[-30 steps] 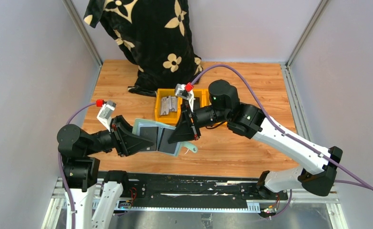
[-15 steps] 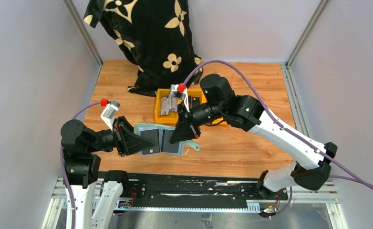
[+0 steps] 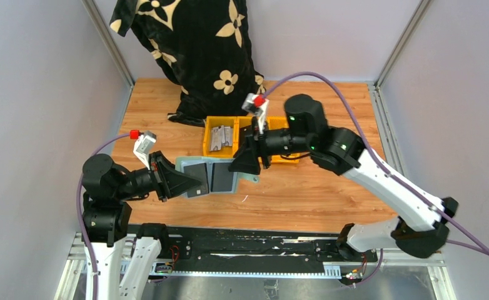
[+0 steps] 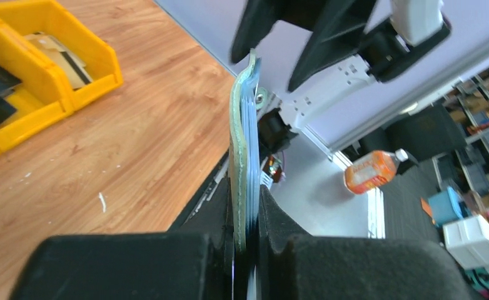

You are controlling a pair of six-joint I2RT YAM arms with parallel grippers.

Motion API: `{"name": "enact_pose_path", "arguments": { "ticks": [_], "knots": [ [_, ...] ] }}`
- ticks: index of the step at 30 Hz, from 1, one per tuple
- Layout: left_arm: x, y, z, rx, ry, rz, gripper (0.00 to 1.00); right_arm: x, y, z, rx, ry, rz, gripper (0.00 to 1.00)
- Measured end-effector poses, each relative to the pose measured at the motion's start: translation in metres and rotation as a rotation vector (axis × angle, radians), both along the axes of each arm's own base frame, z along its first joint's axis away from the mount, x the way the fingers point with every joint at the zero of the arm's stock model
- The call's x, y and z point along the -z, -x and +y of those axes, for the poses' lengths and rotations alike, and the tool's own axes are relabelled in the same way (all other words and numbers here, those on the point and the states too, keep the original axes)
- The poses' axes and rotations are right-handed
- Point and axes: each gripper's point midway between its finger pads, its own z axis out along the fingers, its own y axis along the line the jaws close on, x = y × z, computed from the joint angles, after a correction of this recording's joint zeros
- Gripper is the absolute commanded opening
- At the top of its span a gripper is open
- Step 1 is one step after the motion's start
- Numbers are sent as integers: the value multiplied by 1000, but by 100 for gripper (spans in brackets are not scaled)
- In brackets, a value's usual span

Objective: Take the credit cards out of the card holder
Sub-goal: Remove the credit card from the card holder.

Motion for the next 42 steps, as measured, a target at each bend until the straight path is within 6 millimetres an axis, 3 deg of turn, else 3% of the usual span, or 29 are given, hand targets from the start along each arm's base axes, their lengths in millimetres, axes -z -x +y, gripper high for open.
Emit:
{"name": "enact_pose_path", "arguments": {
  "ticks": [2,7,12,20,30,37,42],
  "knots": [
    [2,-7,2,-42,-5,5,0,-10,-6,-10,77,-61,-14,54],
    [9,-25,8,-148,-22,28,0,-29,7,-30,141,-239,11,54],
    [18,-32,10,-170,-26,65,0,-34,18,-9,67,-308,64,54],
    [16,-27,7,-141,-3,93,0,10,23,36,-33,-232,176,52],
    [4,-13,1,-58,36,94,1,6,26,43,-71,-262,184,47],
    [1,-9,0,-46,46,104,10,12,29,50,-103,-290,223,39],
    [0,-6,-1,-24,50,109,29,15,34,51,-125,-308,261,26]
  ]
}}
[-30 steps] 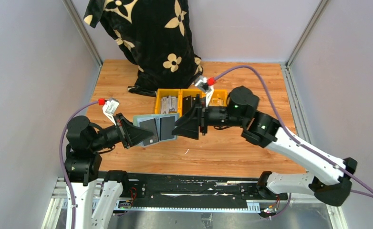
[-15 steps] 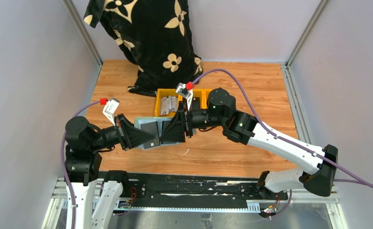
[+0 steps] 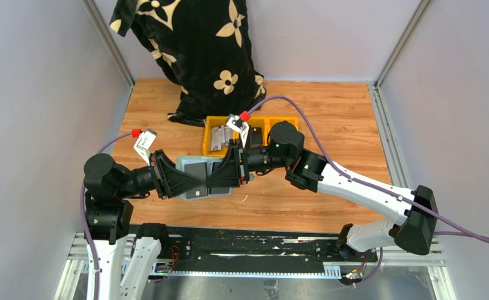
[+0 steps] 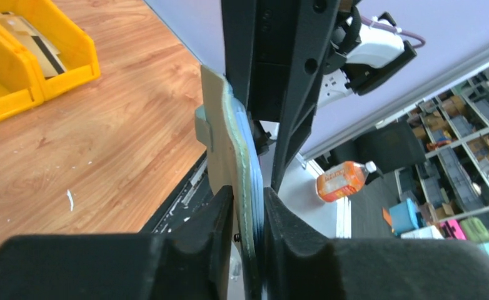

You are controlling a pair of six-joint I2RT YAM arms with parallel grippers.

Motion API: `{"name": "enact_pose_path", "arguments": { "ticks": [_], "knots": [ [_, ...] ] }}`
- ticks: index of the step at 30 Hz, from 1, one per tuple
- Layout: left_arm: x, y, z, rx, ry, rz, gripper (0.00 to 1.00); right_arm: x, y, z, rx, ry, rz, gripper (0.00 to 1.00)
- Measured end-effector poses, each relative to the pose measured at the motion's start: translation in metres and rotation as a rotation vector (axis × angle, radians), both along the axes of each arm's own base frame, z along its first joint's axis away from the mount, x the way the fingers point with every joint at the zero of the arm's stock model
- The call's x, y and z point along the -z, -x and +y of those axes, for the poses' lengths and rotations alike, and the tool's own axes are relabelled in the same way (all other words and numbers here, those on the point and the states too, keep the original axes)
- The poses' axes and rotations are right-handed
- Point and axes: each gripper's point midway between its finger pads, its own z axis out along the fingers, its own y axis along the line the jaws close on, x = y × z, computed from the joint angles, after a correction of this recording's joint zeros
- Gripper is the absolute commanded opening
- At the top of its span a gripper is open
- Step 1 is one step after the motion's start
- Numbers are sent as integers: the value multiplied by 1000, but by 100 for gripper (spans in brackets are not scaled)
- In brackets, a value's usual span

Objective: Take the credit cards out of the card holder
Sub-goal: Remove the credit card from the card holder.

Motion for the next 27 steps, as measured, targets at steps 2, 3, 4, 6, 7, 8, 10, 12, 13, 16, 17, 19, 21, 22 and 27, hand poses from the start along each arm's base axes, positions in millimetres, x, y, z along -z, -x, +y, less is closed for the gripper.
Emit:
{"name": "enact_pose_path", "arguments": {
  "ticks": [2,3,4,6,7,8,10,12,13,16,17,19,21,22,27],
  "knots": [
    [-2,3,-1,21,4,-2,36,2,1,1,-6,-3,12,25],
    [-2,4,-1,30,7,-1,39,3,2,1,-8,-3,18,24],
    [-3,6,-2,37,7,-2,40,4,2,3,-9,-2,25,22],
    [-3,7,-2,50,9,-3,41,6,0,5,-4,3,42,20],
    [-4,8,-2,52,9,-4,40,6,0,5,0,5,45,18],
    [-4,8,-2,53,11,-4,40,7,-2,6,13,8,51,18],
    [-6,8,-2,54,15,-5,37,7,-4,6,20,8,52,15],
    [-9,8,-2,54,22,-5,35,6,-5,6,29,7,52,13],
    [-10,8,-3,54,25,-5,34,6,-5,6,32,5,53,12],
    [-13,9,-3,56,33,-8,32,1,-5,4,44,-6,49,9],
    [-14,9,-3,58,36,-10,31,0,-5,3,48,-9,47,8],
    [-16,10,-3,62,39,-12,25,-1,-5,1,60,-12,46,6],
    [-17,10,-3,61,42,-9,14,-1,-4,-1,69,-15,46,2],
    [-17,10,-3,59,43,-6,9,-1,-3,-3,73,-17,46,1],
    [-18,8,-3,52,46,-5,0,-6,-2,-8,93,-36,39,0]
  ]
}}
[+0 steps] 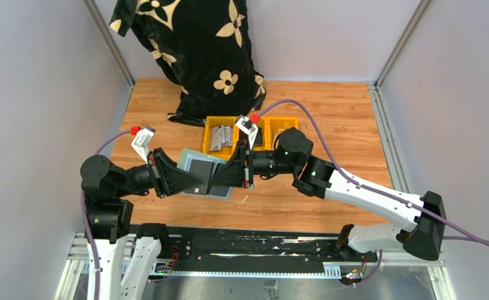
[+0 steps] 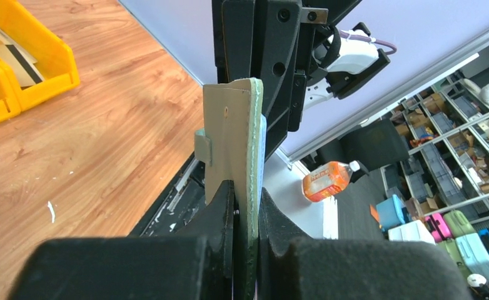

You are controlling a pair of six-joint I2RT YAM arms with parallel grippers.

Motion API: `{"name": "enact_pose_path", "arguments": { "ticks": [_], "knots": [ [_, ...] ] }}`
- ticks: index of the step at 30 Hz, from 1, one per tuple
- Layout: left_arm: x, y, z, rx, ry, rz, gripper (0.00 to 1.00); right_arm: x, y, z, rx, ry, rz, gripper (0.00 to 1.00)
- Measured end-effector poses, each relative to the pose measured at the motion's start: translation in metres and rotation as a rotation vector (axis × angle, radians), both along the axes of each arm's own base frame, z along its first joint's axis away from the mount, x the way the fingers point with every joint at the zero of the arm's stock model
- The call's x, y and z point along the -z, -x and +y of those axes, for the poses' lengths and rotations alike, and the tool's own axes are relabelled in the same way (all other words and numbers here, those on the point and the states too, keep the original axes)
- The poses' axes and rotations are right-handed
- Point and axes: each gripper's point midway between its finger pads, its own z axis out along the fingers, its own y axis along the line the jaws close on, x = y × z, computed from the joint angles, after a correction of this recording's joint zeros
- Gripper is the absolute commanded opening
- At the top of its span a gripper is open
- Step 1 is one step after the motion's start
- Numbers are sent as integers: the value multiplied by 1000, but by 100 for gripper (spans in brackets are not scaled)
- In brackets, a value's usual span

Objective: Take the credit cards out of the card holder
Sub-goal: Remove the credit card from the card holder.

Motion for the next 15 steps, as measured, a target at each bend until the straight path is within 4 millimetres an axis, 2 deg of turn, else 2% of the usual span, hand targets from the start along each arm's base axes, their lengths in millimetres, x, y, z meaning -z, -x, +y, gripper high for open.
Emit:
{"name": "enact_pose_path", "arguments": {
  "ticks": [4,7,9,15],
  "knots": [
    [0,-1,0,-5,0,0,0,1,-1,-3,14,-5,-1,3],
    [0,0,0,-4,0,-2,0,4,-2,-4,28,-2,2,24],
    [0,-2,0,-10,0,-2,0,4,-3,-3,32,0,11,30],
    [-1,-3,1,-27,1,-9,0,1,-6,2,32,-2,17,37]
  ]
}}
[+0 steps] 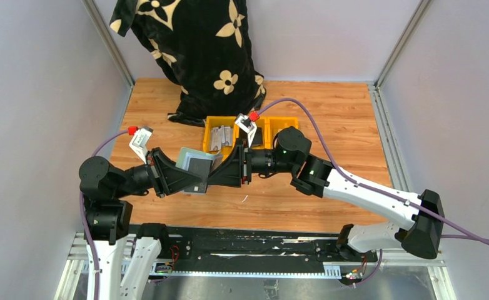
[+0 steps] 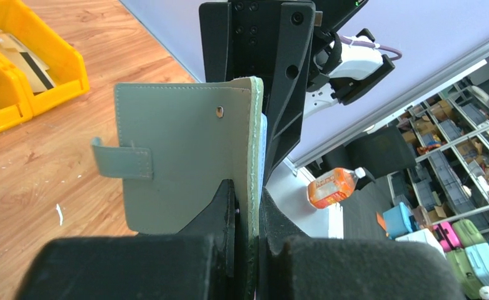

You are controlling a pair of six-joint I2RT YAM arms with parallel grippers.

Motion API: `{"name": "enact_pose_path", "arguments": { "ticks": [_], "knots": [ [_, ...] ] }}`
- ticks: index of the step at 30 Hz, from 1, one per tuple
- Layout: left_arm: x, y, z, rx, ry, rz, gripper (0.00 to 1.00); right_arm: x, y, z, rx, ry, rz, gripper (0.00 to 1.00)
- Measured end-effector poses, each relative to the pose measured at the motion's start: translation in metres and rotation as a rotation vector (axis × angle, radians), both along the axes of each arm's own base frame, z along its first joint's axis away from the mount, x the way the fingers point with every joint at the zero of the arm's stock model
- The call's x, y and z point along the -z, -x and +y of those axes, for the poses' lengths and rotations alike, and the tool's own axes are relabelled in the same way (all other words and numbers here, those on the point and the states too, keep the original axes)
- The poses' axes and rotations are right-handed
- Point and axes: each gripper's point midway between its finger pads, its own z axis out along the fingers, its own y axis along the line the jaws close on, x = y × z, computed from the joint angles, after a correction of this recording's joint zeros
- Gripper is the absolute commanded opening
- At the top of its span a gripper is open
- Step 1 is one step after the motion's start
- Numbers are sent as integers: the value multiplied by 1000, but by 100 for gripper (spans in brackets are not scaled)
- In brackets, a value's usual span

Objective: Take the credit cards out of the card holder
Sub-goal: Remove the credit card from the card holder.

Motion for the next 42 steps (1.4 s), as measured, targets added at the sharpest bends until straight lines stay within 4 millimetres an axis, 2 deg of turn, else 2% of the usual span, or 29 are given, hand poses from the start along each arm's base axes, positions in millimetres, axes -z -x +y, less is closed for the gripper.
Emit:
{"name": "enact_pose_path", "arguments": {
  "ticks": [7,13,15,21,24,26,31,39,42],
  "knots": [
    [0,1,0,-7,-2,-18,0,-2,2,4,-31,-3,8,36],
    [1,1,0,-6,-8,-28,2,-10,6,4,-51,-33,10,28],
    [2,2,1,-8,-14,-40,6,-10,6,5,-56,-35,18,22],
    [3,2,1,-18,-22,-60,30,-5,4,9,-60,-10,37,3],
    [2,4,1,-5,-18,-49,33,-5,4,9,-57,-7,41,0],
    [0,6,0,0,-10,-38,32,-5,4,9,-57,-9,40,0],
    [-4,9,-1,17,11,-2,21,-9,7,4,-59,-43,24,0],
    [-10,11,-2,47,34,44,18,-11,14,-9,-56,-97,10,0],
    [-11,12,-2,51,38,52,14,-11,16,-12,-56,-111,6,0]
  ]
}}
